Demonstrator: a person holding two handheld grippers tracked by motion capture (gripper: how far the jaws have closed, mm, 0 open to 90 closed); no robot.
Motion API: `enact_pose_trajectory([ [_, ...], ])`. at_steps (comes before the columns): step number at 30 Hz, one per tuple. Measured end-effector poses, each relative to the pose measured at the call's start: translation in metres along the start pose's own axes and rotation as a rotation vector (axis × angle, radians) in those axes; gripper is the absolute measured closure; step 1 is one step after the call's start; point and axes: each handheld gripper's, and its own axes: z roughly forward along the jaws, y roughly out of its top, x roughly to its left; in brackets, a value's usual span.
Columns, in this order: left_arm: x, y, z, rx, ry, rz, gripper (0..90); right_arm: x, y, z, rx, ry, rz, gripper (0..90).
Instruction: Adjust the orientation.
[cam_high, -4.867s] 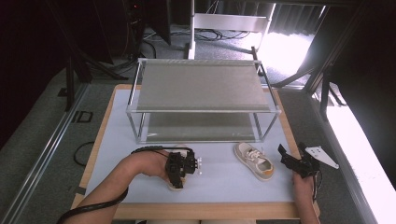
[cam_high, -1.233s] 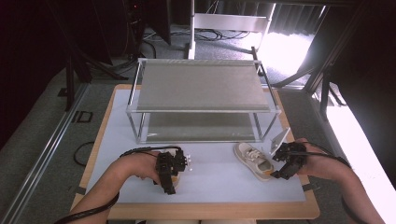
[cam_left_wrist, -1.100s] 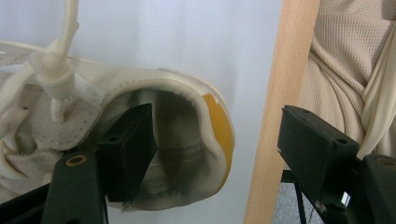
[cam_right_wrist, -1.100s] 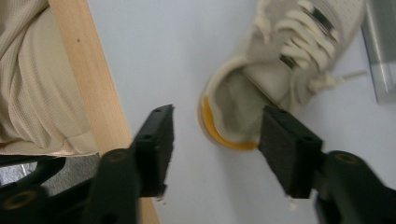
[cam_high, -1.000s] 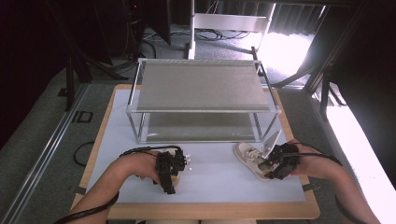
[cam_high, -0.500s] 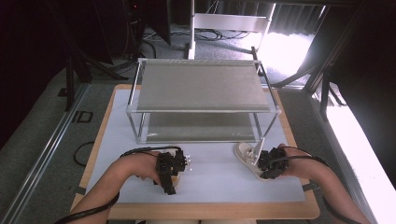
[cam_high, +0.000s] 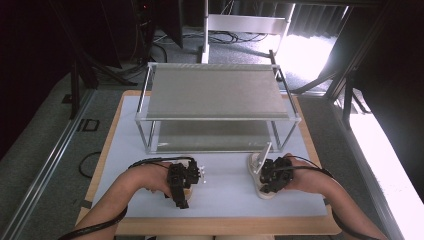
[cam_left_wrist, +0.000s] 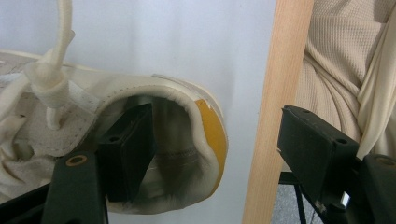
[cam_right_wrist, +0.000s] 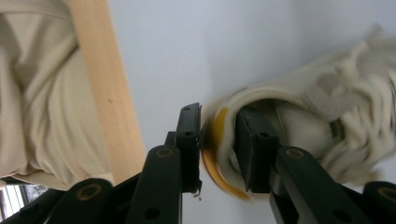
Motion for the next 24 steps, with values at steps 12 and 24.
enact_pose_trajectory([
  [12, 0.000, -0.005, 0.003, -0.005, -0.003, -0.015, 27.1, 0.006, 0.007, 0.021, 0.100, 0.008, -0.090, 71.8],
  [24, -0.001, -0.001, 0.001, -0.017, 0.010, -0.009, 27.3, 0.022, 0.035, 0.015, 0.061, 0.027, -0.232, 75.7],
])
